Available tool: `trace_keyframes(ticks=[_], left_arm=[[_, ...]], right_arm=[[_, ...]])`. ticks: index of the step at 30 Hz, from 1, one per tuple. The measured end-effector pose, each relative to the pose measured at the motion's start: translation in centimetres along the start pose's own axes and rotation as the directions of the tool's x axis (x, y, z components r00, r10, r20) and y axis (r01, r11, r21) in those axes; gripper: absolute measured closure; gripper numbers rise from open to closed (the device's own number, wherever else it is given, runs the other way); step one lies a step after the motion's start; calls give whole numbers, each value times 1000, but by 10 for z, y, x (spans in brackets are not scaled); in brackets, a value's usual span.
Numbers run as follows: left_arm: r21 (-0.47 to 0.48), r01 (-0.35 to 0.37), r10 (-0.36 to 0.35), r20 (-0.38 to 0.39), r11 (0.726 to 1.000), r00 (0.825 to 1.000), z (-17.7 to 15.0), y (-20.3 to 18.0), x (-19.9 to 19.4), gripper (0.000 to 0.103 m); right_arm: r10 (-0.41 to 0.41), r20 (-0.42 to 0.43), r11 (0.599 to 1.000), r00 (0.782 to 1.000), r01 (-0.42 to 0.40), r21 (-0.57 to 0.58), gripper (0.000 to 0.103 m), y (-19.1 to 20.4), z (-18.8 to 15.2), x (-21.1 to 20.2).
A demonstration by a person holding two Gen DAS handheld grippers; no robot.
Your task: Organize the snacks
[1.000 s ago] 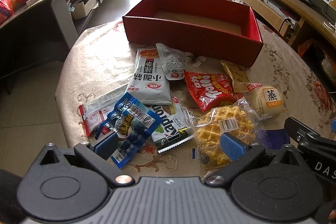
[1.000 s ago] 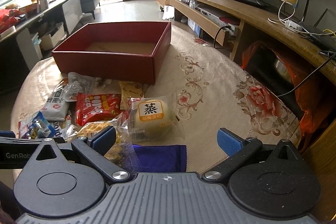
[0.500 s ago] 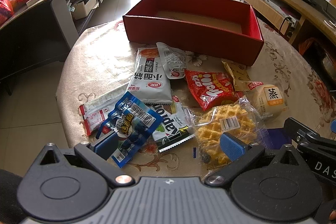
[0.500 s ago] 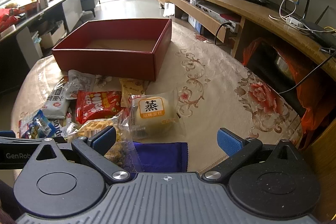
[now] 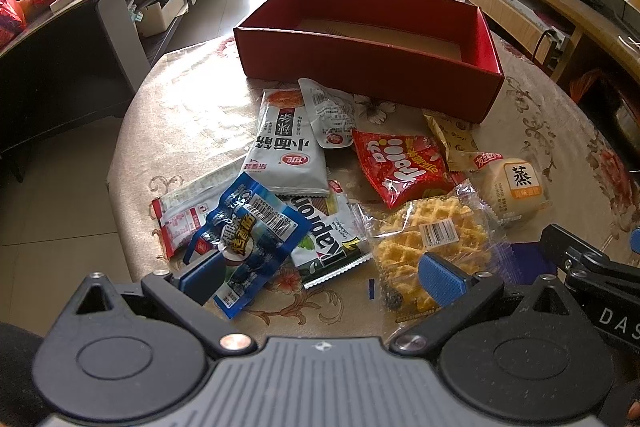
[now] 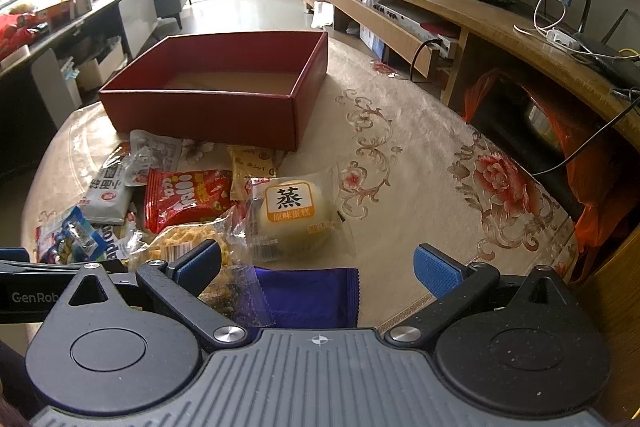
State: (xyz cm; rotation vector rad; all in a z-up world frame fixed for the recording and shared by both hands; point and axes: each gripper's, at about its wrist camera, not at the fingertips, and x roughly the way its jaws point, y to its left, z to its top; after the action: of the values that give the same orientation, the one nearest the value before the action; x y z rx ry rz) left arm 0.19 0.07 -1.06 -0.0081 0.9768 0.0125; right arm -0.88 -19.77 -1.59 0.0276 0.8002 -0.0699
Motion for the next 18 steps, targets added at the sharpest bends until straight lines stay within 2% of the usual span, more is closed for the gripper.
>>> trace_keyframes(ticks=[13, 18], left_arm=[[4, 14, -14, -16, 1000, 1000, -1, 3, 5, 1], [-35, 8, -8, -15, 999, 1000, 4, 16, 8, 1]], right_arm=[[17, -23, 1000, 1000, -17, -16, 0, 1, 0, 5], [28, -35, 999, 999, -29, -28, 0, 0, 0, 6]])
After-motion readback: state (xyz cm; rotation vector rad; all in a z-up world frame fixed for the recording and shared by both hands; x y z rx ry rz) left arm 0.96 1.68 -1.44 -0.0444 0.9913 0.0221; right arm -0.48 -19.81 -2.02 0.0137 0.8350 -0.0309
